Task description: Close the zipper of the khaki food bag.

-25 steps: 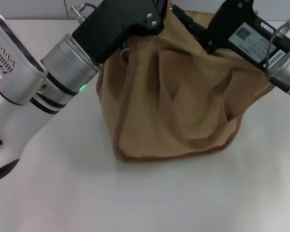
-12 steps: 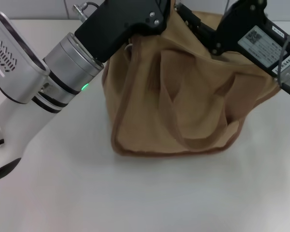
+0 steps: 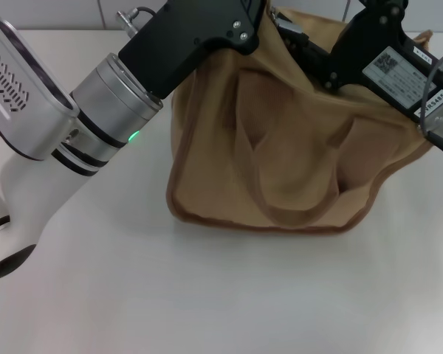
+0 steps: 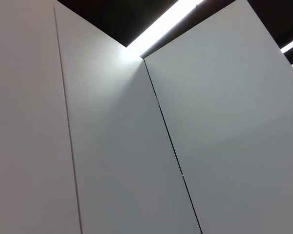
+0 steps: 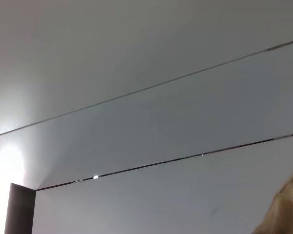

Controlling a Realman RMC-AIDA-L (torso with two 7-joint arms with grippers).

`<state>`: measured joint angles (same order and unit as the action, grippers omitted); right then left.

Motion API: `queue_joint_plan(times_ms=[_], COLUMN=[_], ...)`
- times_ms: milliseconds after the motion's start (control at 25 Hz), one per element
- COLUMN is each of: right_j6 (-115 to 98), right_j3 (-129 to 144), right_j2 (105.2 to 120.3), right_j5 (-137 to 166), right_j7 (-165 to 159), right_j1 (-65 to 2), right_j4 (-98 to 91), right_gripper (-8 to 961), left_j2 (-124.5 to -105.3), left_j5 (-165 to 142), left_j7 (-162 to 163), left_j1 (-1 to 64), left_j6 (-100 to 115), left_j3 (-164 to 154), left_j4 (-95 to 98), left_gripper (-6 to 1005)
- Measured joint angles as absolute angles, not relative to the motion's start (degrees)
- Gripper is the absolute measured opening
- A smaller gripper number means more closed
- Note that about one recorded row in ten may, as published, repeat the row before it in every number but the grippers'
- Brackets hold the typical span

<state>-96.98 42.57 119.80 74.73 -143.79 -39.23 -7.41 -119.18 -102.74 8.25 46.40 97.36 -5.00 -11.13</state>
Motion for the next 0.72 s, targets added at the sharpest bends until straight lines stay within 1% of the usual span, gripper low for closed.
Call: queue_joint_plan(times_ms=[480, 720], right_j6=[-95.18, -95.03], right_j3=[46.46, 48.34], right_j2=[119.54, 119.50], right_j5=[75.25, 75.34], right_j7=[-143.21, -143.07], right_j1=[-40.74, -40.23], right_j4=[-9.21, -11.25], right_gripper=[649, 639], left_j2=[-119.18, -119.18], left_j5=[-102.73, -102.74], left_j7=[8.20, 8.21], left_j1=[46.52, 46.49], left_j6=[97.36, 97.40], left_j3=[-5.07, -4.94], left_j4=[-11.34, -11.33], left_gripper=[99, 102])
